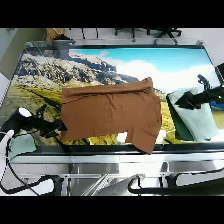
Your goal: Fold the shirts.
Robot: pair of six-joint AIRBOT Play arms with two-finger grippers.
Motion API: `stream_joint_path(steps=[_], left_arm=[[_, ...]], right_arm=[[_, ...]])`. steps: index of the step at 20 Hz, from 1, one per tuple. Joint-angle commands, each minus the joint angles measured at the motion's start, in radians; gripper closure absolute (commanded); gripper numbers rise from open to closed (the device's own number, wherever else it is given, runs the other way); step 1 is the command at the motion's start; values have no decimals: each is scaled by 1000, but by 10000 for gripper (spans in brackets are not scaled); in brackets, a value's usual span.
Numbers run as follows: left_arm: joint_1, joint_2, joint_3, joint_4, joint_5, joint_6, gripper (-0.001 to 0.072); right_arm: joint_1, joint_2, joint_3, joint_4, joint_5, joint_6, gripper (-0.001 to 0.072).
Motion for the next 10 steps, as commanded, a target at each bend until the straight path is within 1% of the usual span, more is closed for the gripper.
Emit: stream_joint_path(steps=[1, 2, 3, 4, 6, 10], left_arm=[[-1, 16, -87, -137, 98, 82, 59], [-1, 16, -89, -179, 99, 108, 242], [-1, 16, -82, -196, 87, 137, 529], [-1, 16, -68, -198, 69, 153, 692], [-1, 16, -32, -197, 42, 156, 692], [0, 16, 51, -190, 30, 154, 692]], right_arm=[[-18, 51, -105, 0, 5, -4, 346], [-18, 62, -130, 0, 5, -3, 346], [-20, 75, -156, -3, 0, 0, 346], [-21, 89, -179, -3, -10, 0, 346], [-24, 108, -220, -3, -20, 8, 336], [-21, 129, -338, 2, -21, 16, 321]])
